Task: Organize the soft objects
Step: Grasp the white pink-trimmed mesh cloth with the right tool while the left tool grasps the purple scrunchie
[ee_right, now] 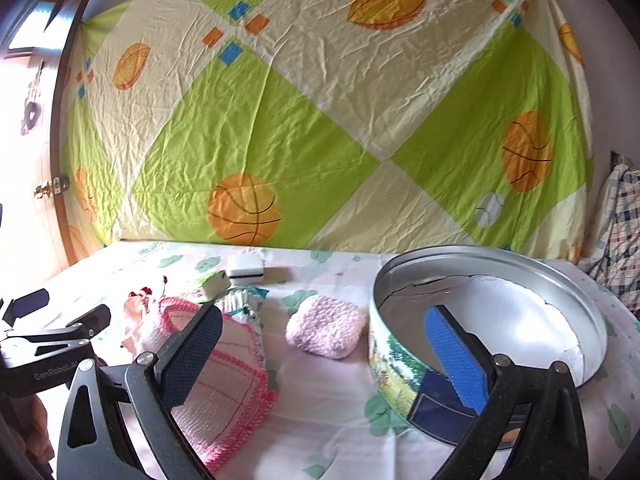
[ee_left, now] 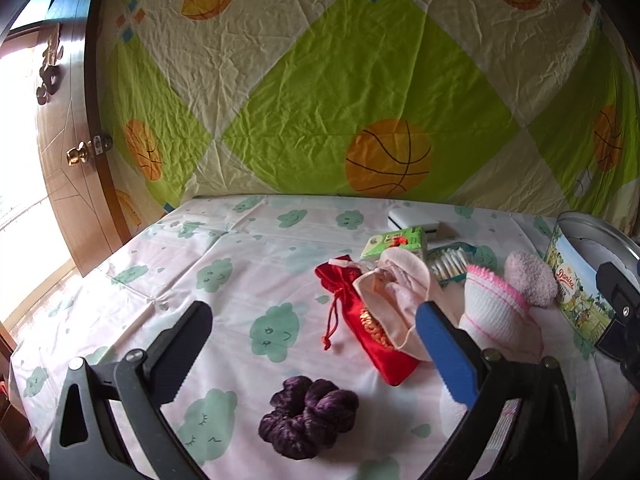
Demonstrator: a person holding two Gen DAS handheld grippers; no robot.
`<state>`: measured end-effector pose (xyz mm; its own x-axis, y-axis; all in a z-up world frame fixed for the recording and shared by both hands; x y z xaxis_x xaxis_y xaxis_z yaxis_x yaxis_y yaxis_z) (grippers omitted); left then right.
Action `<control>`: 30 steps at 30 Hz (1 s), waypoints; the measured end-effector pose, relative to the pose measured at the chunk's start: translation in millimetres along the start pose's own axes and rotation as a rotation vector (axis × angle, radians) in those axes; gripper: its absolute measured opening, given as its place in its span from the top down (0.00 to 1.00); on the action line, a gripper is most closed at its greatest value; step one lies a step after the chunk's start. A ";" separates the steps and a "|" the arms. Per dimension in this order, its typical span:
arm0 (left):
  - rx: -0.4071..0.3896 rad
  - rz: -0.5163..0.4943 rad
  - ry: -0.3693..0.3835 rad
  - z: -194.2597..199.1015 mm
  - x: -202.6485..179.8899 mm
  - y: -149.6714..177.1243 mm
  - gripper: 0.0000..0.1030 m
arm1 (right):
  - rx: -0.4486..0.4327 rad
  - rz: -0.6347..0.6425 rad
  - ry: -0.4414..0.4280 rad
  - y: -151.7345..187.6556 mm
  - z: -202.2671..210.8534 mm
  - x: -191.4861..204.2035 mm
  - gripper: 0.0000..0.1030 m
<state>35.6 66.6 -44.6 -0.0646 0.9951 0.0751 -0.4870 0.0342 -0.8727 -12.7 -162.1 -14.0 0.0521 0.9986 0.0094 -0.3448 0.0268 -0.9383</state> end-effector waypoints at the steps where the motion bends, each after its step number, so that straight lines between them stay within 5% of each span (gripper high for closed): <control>1: 0.012 0.005 0.000 1.6 10.9 3.4 0.00 | 0.015 -0.001 -0.029 1.6 -2.4 4.1 0.01; 5: 0.071 -0.003 -0.008 4.0 47.7 18.2 0.00 | 0.145 -0.005 -0.176 17.8 -21.2 28.2 0.01; 12: 0.151 -0.009 -0.033 -3.0 82.4 43.3 0.00 | 0.346 -0.021 -0.314 46.4 -43.5 63.4 0.01; 16: 0.220 0.060 0.077 -9.2 75.6 51.1 0.00 | 0.421 0.002 -0.325 57.6 -53.8 75.9 0.03; 17: 0.231 0.064 0.108 -10.0 69.3 51.1 0.00 | 0.433 0.012 -0.317 59.3 -55.3 77.8 0.06; 19: 0.254 0.056 0.137 -12.7 56.2 50.2 0.00 | 0.444 0.025 -0.307 61.2 -56.6 78.7 0.41; 21: 0.256 0.031 0.150 -12.9 42.8 47.4 0.00 | 0.447 0.012 -0.314 62.2 -55.8 77.0 0.60; 24: 0.260 -0.008 0.155 -15.4 25.8 44.1 0.00 | 0.441 -0.023 -0.358 62.8 -48.4 72.8 0.73; 30: 0.313 -0.075 0.092 -31.5 8.3 48.3 0.07 | 0.283 -0.049 -0.367 43.6 -13.0 51.2 0.75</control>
<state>38.9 79.4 -101.4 0.0535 0.9955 0.0776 -0.7321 0.0920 -0.6750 -12.9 -110.4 -59.0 -0.2425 0.9447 0.2205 -0.5952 0.0346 -0.8029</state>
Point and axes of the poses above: each gripper's, at about its wrist camera, not at the fingertips, and z roughly against the way its jaws point, x to its left, y to its underside, the point moved 8 cm from there along -z, roughly the way its jaws point, and after that the axes turned 3 degrees about -y, right-handed, at the moved point
